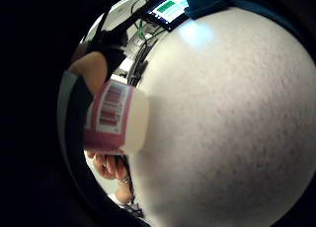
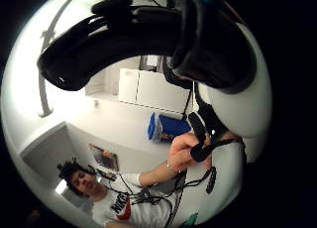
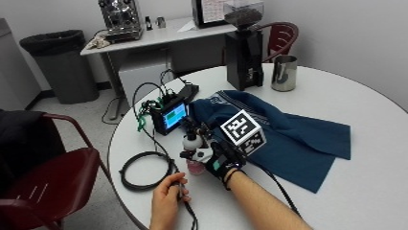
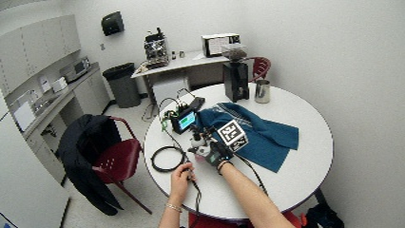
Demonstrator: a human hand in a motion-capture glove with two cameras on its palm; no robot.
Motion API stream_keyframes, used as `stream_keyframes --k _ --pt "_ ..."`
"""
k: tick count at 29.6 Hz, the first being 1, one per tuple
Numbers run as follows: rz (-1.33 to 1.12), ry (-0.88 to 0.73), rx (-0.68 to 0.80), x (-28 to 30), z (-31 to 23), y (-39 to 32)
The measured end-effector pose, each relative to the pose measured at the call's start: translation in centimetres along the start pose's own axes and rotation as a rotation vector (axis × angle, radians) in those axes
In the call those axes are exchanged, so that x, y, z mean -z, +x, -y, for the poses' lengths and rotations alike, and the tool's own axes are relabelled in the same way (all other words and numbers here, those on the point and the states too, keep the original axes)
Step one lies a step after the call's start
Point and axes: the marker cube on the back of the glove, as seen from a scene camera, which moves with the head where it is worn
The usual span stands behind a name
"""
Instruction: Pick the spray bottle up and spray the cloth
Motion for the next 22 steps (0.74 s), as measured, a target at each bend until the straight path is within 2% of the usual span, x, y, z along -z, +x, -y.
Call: stream_keyframes --k 9,16,22 --pt "-0.008 0.053 0.086 3.9 -1.9 -1.9" --pt "-0.433 0.236 0.062 11.9 -8.0 2.0" --pt "-0.541 0.311 -0.182 14.6 -18.1 7.7"
